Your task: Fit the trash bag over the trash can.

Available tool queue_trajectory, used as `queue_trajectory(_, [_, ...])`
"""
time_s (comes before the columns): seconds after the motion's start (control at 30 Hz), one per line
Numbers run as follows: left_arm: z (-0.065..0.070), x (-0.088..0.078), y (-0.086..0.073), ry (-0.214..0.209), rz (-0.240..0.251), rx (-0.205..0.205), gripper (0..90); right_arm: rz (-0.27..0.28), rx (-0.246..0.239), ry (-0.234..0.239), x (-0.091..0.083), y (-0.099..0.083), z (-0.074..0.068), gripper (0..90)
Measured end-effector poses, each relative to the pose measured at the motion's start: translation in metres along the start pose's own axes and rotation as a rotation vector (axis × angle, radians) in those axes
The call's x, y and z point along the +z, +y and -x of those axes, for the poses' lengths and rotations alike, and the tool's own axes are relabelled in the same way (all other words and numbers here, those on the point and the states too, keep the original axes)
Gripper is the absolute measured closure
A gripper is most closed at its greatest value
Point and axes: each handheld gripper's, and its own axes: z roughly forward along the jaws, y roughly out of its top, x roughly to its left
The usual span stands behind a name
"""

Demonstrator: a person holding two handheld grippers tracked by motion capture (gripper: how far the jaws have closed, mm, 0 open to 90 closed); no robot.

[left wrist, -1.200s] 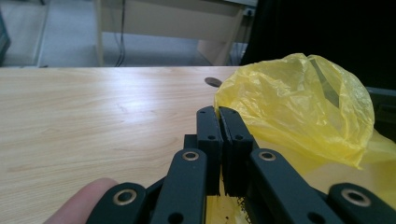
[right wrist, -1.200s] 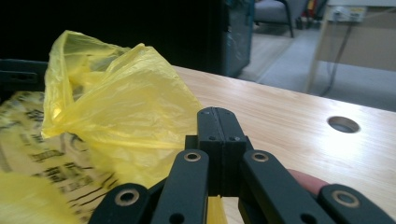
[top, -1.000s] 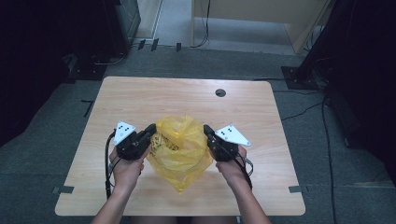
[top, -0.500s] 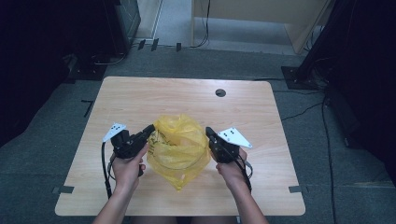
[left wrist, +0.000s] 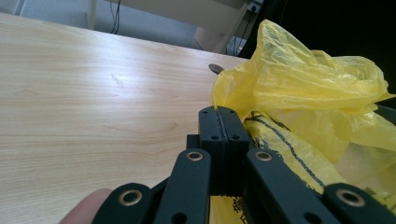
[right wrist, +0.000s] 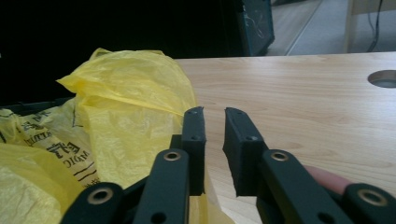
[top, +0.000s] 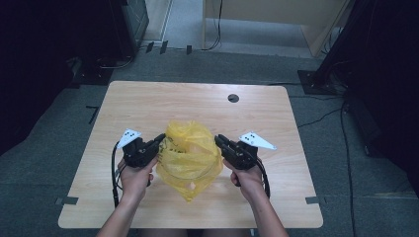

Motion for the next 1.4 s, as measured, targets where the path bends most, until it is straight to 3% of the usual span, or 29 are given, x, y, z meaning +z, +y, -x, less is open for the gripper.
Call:
queue_trajectory(0.07, [0.000, 0.000, 0.001, 0.004, -0.005, 0.004, 90.0, 0.006, -0.027, -0.017, 0.001, 0.000, -0.004, 86.2])
queue_trajectory(0.17, [-0.001, 0.000, 0.001, 0.004, -0.008, 0.002, 90.0, 0.006, -0.078, -0.077, 0.005, 0.002, -0.013, 88.0])
queue_trajectory(0.33, [-0.004, 0.001, -0.001, 0.016, 0.012, -0.031, 90.0, 0.017, -0.075, -0.094, 0.007, 0.001, -0.016, 90.0])
queue_trajectory(0.47, [-0.004, 0.000, 0.000, 0.022, 0.018, -0.042, 90.0, 0.016, -0.104, -0.108, 0.007, 0.001, -0.017, 90.0])
queue_trajectory(0.53, [-0.007, -0.002, 0.000, 0.028, 0.045, -0.079, 90.0, 0.019, -0.117, -0.130, 0.007, 0.001, -0.018, 90.0])
queue_trajectory(0.6, [-0.006, -0.006, 0.002, 0.054, 0.079, -0.070, 90.0, 0.023, -0.107, -0.143, 0.006, 0.001, -0.017, 90.0])
queue_trajectory(0.67, [-0.005, -0.005, 0.002, 0.054, 0.060, -0.044, 90.0, 0.023, -0.097, -0.145, 0.005, 0.001, -0.016, 90.0])
queue_trajectory(0.73, [-0.007, 0.000, 0.000, 0.024, 0.027, -0.045, 89.9, 0.009, -0.107, -0.139, 0.007, -0.001, -0.015, 90.0])
queue_trajectory(0.8, [-0.008, 0.003, -0.002, 0.019, 0.013, -0.046, 90.0, -0.009, -0.113, -0.137, 0.008, -0.003, -0.015, 90.0])
queue_trajectory(0.93, [-0.009, 0.006, -0.003, 0.008, 0.011, -0.075, 90.0, -0.022, -0.110, -0.140, 0.012, -0.008, -0.018, 90.0])
queue_trajectory(1.17, [-0.009, 0.010, -0.010, 0.023, -0.016, -0.079, 90.0, -0.027, -0.091, -0.142, 0.014, -0.010, -0.016, 90.0])
queue_trajectory(1.4, [-0.013, 0.012, -0.026, 0.012, -0.039, -0.111, 90.0, -0.025, -0.077, -0.145, 0.014, -0.011, -0.016, 90.0])
